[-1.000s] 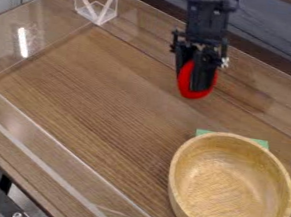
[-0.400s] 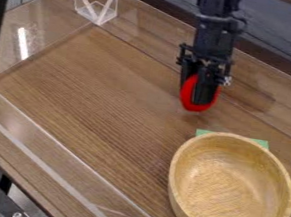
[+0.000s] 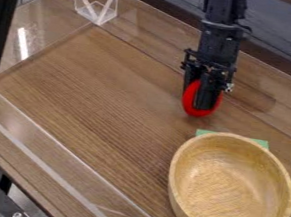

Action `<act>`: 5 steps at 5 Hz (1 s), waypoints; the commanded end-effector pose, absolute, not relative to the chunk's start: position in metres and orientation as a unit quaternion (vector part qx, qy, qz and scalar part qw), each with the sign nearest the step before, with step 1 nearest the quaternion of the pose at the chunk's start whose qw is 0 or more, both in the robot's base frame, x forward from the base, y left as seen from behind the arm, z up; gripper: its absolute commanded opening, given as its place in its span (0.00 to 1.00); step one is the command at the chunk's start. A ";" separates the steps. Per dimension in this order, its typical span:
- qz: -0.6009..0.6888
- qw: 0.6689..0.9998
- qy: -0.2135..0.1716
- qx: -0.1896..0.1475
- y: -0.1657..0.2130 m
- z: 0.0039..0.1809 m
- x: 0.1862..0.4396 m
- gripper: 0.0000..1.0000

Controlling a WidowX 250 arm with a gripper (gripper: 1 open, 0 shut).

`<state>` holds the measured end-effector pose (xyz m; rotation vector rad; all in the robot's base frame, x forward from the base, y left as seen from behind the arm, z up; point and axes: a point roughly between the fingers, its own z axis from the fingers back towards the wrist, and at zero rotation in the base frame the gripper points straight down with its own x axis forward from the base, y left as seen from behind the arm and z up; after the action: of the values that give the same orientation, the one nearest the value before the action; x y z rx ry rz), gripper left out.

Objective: Move the red object to the right side of the table

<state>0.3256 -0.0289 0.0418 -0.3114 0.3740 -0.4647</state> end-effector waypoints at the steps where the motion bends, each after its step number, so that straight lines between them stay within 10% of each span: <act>1: -0.224 0.956 0.128 -0.141 -0.029 0.094 0.326 0.00; 4: -0.193 0.960 0.135 -0.153 -0.014 0.073 0.335 0.00; 5: -0.166 0.964 0.136 -0.158 -0.015 0.058 0.338 1.00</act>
<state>0.3303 -0.0183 0.0414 -0.3293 0.3402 -0.3383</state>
